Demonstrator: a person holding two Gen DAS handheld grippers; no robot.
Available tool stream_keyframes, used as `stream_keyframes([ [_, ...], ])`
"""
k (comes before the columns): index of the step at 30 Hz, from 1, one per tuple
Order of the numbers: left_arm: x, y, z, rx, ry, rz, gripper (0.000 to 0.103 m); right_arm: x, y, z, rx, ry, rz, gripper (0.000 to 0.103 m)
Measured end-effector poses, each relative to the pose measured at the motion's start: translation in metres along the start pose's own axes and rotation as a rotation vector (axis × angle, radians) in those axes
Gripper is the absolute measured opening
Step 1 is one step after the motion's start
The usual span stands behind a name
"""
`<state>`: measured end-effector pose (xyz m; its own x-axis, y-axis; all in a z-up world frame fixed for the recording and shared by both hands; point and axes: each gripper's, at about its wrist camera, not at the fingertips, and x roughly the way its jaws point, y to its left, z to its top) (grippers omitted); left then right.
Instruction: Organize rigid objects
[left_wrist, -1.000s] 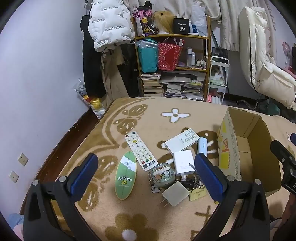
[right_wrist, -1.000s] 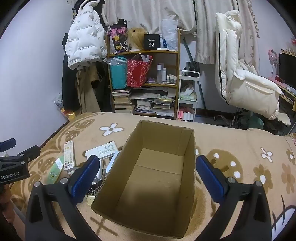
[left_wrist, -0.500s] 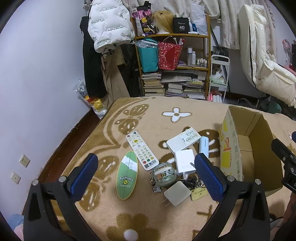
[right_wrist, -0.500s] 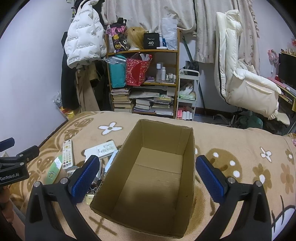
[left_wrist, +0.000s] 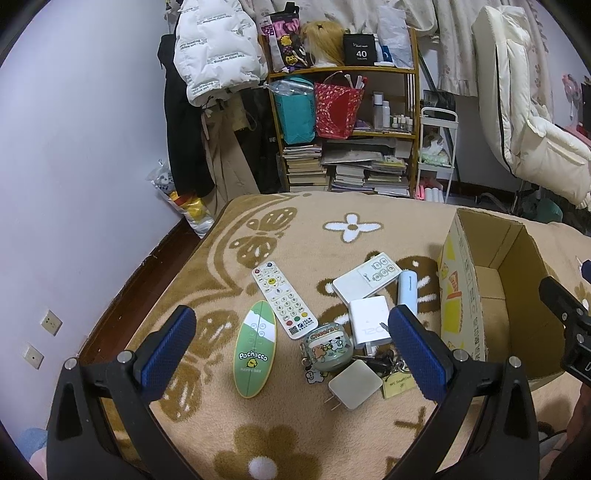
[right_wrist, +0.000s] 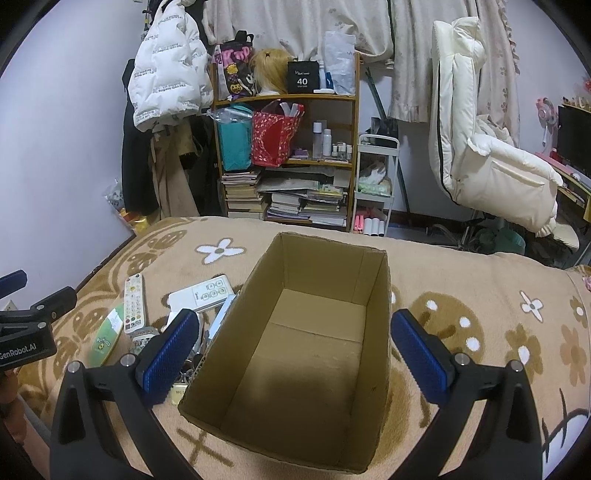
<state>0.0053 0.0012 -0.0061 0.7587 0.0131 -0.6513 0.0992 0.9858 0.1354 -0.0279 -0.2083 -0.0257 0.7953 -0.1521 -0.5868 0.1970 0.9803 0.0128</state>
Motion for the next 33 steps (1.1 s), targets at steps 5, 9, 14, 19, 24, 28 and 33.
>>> stream_keyframes([
  [5,0.0,-0.0004,0.0003,0.003,0.0,0.0,0.103,-0.0025,0.0004,0.0016,-0.001,0.0,-0.001,0.103],
  [9,0.0,-0.0002,-0.0003,0.002,-0.002,0.002,0.103,0.0,0.002,-0.0036,-0.005,0.008,0.001,0.103],
  [14,0.0002,-0.0002,-0.0008,0.004,-0.002,0.001,0.103,-0.0012,0.0031,0.0006,-0.009,0.013,0.001,0.103],
  [19,0.0004,0.0004,-0.0011,0.004,-0.001,0.001,0.103,-0.0008,0.0034,-0.0001,-0.01,0.014,0.001,0.103],
  [24,0.0003,0.0013,-0.0015,0.002,-0.005,0.005,0.103,-0.0007,0.0038,-0.001,-0.01,0.016,0.003,0.103],
  [28,0.0002,0.0009,-0.0018,0.006,-0.004,0.007,0.103,-0.0008,0.0038,0.0,-0.01,0.017,0.002,0.103],
  [33,0.0005,0.0013,-0.0021,0.007,-0.004,0.006,0.103,-0.0007,0.0038,0.0,-0.011,0.018,0.003,0.103],
])
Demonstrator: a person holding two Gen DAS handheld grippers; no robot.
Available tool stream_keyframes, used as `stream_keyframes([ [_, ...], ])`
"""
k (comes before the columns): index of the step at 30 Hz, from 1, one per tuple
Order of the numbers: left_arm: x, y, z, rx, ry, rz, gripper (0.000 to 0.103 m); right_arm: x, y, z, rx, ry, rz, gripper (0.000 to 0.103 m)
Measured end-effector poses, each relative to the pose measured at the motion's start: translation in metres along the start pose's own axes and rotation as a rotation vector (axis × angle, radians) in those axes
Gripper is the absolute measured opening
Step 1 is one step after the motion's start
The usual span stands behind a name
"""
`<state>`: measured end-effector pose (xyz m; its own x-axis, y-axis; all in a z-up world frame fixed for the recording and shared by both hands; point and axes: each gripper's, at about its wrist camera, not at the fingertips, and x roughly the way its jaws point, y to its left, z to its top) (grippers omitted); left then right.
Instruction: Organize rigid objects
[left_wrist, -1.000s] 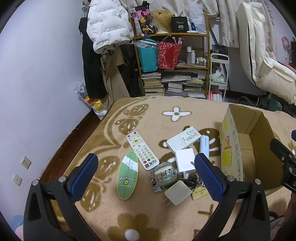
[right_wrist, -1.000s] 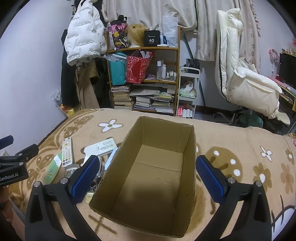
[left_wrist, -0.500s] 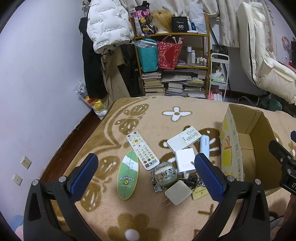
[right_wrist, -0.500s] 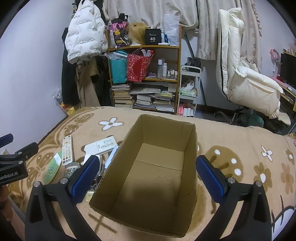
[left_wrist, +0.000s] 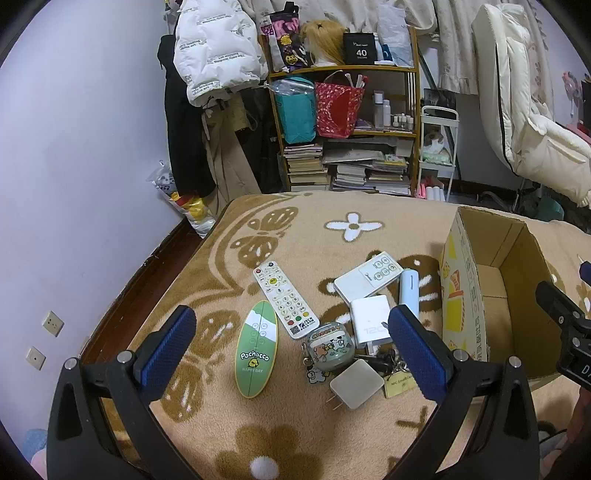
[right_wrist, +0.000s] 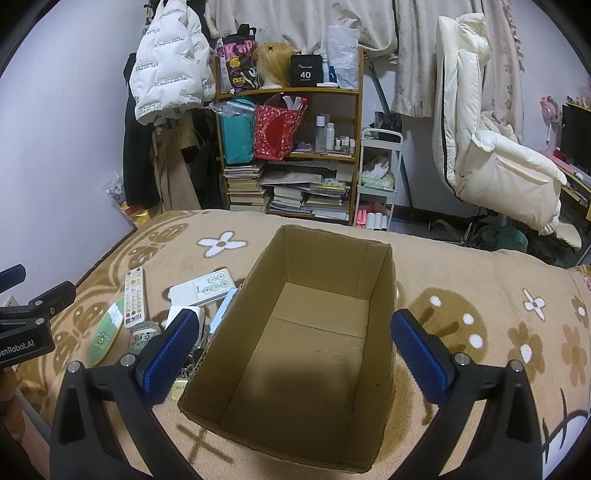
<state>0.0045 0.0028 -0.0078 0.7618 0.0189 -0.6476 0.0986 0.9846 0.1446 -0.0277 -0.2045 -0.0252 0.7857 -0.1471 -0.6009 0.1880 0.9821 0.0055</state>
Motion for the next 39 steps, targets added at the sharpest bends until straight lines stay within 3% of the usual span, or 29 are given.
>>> stream_keyframes([
  [24,0.002,-0.001,-0.001,0.004,0.015,0.007,0.103,0.0,0.0,0.002,0.001,0.006,0.002,0.103],
  [39,0.041,0.008,0.007,-0.042,0.116,0.047,0.103,0.03,-0.017,0.01,0.026,0.094,-0.031,0.103],
])
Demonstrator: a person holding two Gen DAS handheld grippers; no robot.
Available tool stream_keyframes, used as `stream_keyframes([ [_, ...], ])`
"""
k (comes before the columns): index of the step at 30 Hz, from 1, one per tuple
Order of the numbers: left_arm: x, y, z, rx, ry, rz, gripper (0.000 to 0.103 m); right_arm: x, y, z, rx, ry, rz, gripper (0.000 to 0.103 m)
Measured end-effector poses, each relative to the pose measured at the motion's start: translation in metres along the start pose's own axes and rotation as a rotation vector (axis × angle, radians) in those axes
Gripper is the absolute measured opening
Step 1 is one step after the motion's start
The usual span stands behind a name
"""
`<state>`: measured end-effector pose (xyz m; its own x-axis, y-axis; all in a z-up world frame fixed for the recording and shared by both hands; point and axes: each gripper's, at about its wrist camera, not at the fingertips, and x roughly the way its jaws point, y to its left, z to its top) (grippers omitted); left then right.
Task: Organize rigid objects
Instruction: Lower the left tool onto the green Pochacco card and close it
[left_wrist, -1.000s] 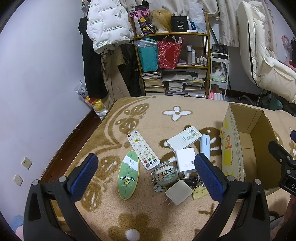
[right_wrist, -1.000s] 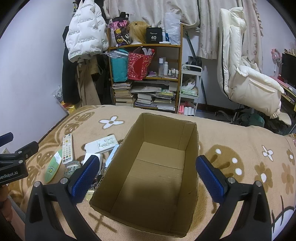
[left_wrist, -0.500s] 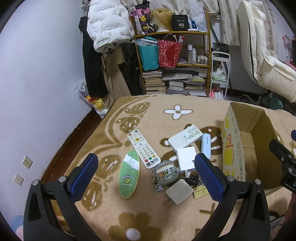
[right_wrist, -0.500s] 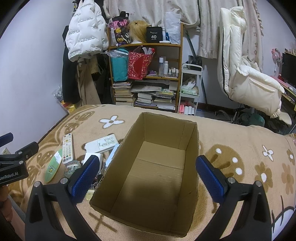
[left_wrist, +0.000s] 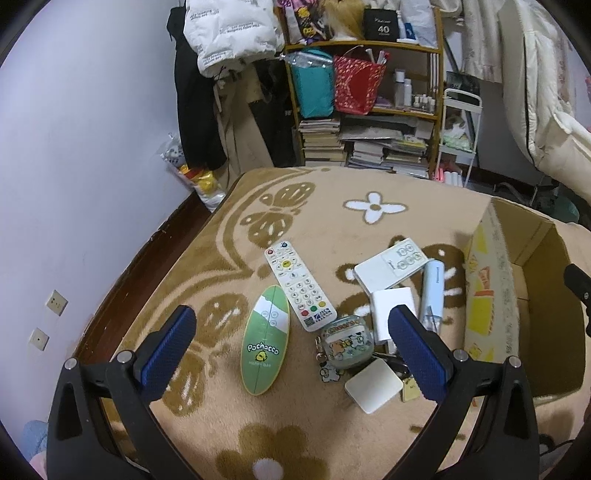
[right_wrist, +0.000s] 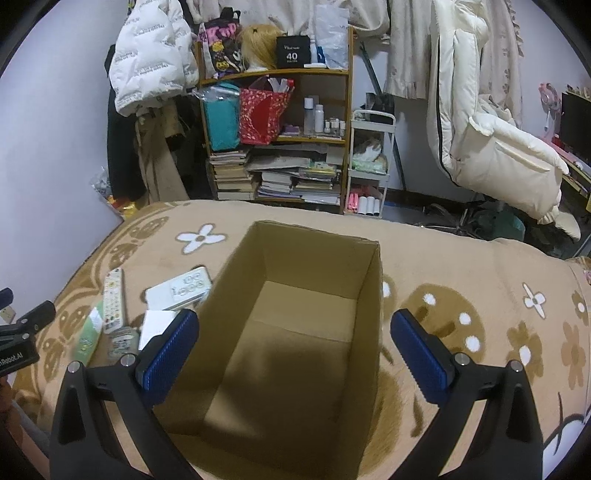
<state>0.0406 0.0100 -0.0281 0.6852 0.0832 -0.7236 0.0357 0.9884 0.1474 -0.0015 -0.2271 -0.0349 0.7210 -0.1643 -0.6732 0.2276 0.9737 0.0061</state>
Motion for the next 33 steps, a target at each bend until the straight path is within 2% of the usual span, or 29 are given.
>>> stream_keyframes([
  [11,0.045,0.017,0.011,-0.072,0.083,0.064,0.103,0.034,-0.04,0.02,0.101,0.094,-0.041,0.103],
  [18,0.092,0.032,0.004,-0.142,0.223,0.097,0.103,0.059,-0.063,0.02,0.159,0.168,-0.047,0.103],
  [23,0.113,0.048,-0.005,-0.211,0.312,0.11,0.103,0.078,-0.072,0.014,0.204,0.268,0.0,0.103],
  [26,0.123,0.054,-0.01,-0.221,0.355,0.142,0.103,0.082,-0.076,0.009,0.238,0.304,0.023,0.09],
  [28,0.129,0.054,-0.013,-0.217,0.381,0.16,0.103,0.085,-0.078,0.006,0.251,0.327,0.032,0.075],
  [30,0.135,0.054,-0.017,-0.213,0.409,0.164,0.103,0.088,-0.078,0.003,0.251,0.35,0.043,0.053],
  [31,0.138,0.054,-0.019,-0.209,0.425,0.167,0.103,0.089,-0.078,0.003,0.249,0.358,0.047,0.049],
  [33,0.147,0.053,-0.024,-0.198,0.455,0.182,0.103,0.089,-0.076,0.003,0.236,0.361,0.05,0.031],
])
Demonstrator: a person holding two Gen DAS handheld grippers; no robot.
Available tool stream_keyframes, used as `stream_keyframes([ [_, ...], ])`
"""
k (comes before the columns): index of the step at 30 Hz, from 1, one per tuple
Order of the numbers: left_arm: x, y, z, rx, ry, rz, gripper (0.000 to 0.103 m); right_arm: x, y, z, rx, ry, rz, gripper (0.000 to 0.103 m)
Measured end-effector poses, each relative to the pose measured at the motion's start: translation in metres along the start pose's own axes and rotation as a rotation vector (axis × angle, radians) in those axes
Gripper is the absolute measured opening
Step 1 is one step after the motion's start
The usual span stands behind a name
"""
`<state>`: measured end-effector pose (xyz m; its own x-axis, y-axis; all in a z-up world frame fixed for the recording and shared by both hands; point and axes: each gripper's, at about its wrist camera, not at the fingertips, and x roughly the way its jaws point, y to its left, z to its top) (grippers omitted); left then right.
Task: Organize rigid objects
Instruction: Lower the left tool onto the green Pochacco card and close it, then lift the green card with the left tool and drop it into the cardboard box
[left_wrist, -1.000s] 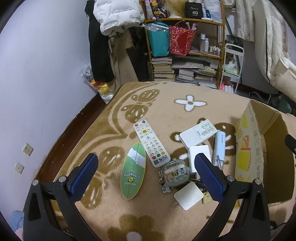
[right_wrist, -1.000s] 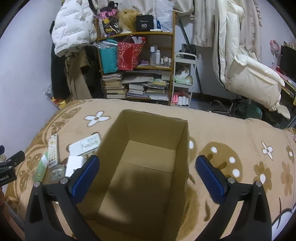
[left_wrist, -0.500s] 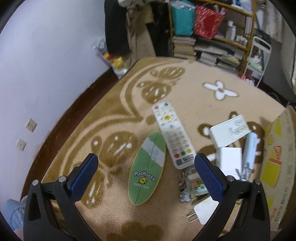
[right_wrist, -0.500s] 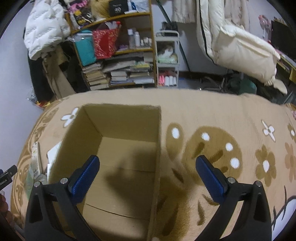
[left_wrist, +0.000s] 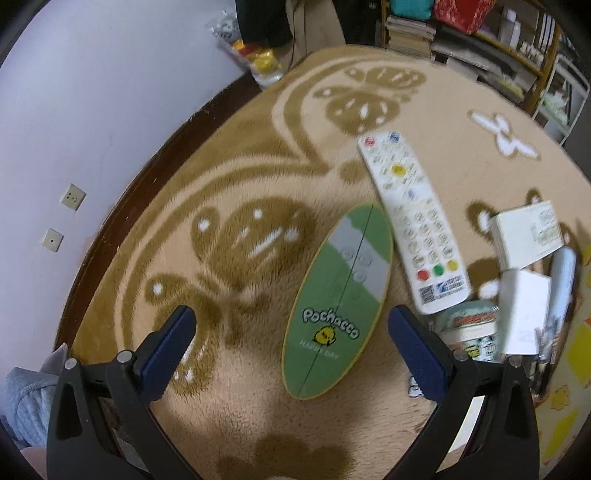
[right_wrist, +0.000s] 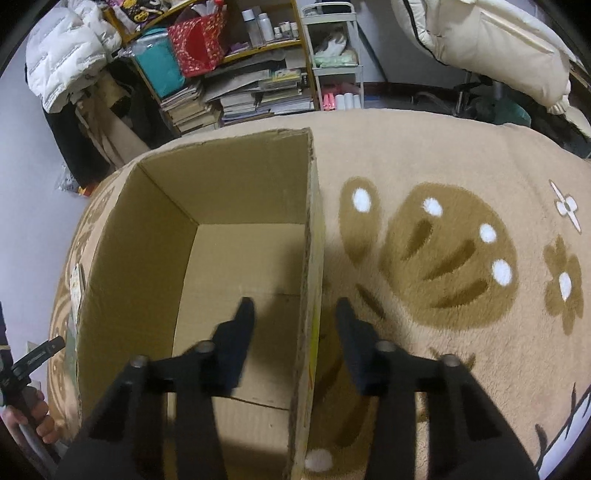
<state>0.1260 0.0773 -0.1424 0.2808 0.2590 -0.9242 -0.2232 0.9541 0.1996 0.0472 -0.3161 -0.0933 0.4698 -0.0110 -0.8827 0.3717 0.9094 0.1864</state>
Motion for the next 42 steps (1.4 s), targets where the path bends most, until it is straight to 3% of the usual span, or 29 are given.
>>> stream_keyframes([
  [3,0.015,-0.007,-0.002,0.02,0.035,0.055,0.103,0.001,0.004,-0.001,-0.03,-0.004,-0.015,0.021],
  [6,0.022,-0.014,0.0,0.027,0.008,0.081,0.103,0.001,0.004,-0.001,-0.044,-0.009,-0.039,0.01],
  [10,0.027,-0.025,-0.004,0.07,-0.02,0.117,0.103,0.0,-0.001,-0.001,-0.033,-0.009,-0.029,0.01],
  [13,0.029,-0.019,-0.004,0.042,-0.004,0.073,0.099,0.0,-0.001,0.0,-0.044,-0.011,-0.035,0.01],
  [16,0.03,-0.015,-0.005,0.013,0.021,-0.027,0.077,0.0,-0.002,0.0,-0.044,-0.018,-0.028,0.01],
  [18,0.028,-0.019,-0.007,0.037,0.018,-0.06,0.057,0.001,-0.002,0.0,-0.045,-0.021,-0.028,0.01],
  [22,0.022,-0.041,-0.013,0.153,-0.028,0.012,0.054,0.002,-0.001,0.0,-0.053,-0.023,-0.031,0.01],
  [32,0.012,-0.039,-0.016,0.153,0.004,-0.018,0.054,0.002,-0.002,-0.001,-0.054,-0.025,-0.036,0.009],
  [40,-0.008,-0.028,-0.02,0.154,-0.048,-0.019,0.049,0.002,-0.003,-0.001,-0.048,-0.024,-0.032,0.009],
  [41,-0.009,-0.028,-0.02,0.155,-0.053,-0.018,0.046,0.001,-0.003,-0.002,-0.045,-0.024,-0.029,0.009],
  [42,-0.01,-0.029,-0.02,0.157,-0.057,-0.015,0.024,0.001,-0.003,-0.001,-0.044,-0.024,-0.028,0.009],
])
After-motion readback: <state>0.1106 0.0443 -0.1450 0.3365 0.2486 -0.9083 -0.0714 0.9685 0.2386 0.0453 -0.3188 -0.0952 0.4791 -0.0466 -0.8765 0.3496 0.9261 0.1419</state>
